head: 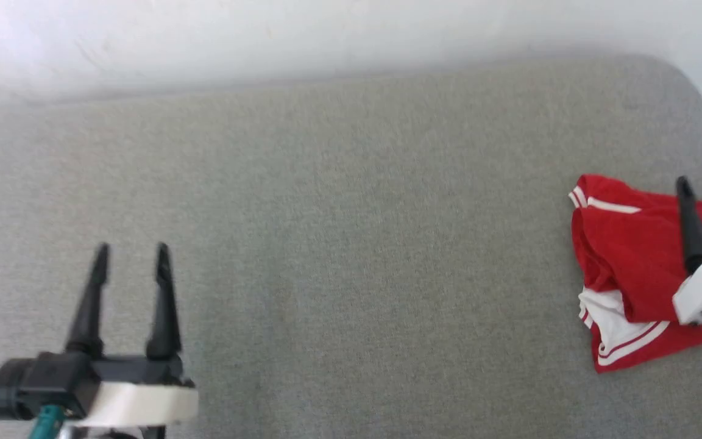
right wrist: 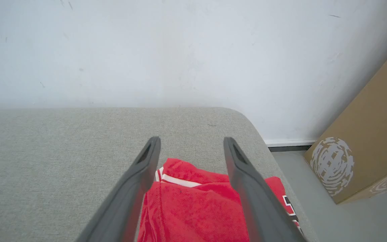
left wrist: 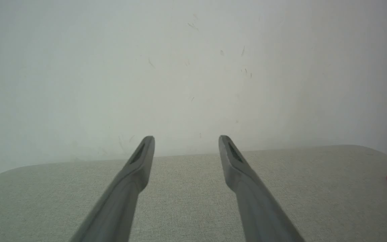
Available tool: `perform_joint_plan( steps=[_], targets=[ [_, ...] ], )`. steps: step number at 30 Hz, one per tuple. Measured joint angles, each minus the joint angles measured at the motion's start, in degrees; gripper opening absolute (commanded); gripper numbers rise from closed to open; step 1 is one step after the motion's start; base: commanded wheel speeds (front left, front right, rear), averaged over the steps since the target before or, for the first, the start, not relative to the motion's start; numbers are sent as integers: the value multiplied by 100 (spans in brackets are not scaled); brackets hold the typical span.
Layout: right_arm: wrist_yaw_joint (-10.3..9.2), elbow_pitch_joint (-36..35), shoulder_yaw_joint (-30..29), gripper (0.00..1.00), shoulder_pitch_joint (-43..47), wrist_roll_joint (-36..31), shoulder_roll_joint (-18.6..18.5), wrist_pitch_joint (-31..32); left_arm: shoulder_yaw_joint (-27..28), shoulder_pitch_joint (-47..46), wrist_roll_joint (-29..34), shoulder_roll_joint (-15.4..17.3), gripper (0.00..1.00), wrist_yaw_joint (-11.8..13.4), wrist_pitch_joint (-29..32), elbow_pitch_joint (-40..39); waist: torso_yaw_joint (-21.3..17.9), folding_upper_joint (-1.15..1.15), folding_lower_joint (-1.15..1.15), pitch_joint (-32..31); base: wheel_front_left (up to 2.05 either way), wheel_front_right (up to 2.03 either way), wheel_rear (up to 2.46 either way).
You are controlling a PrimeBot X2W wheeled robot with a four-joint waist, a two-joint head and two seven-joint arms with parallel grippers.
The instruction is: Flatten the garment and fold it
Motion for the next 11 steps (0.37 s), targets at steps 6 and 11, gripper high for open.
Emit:
perform_joint_plan(
  steps=[6, 11],
  targets=[
    [-1, -399, 200, 100, 551, -216, 292, -845, -48, 232, 1, -31, 100, -24, 0, 154, 91, 0, 0, -402, 0, 0, 0],
    [-1, -425, 404, 100, 1016, -278, 591, -1492, -92, 386, 31, -118, 100, 78, 0, 263, 185, 0, 1, -636, 0, 0, 0]
  ],
)
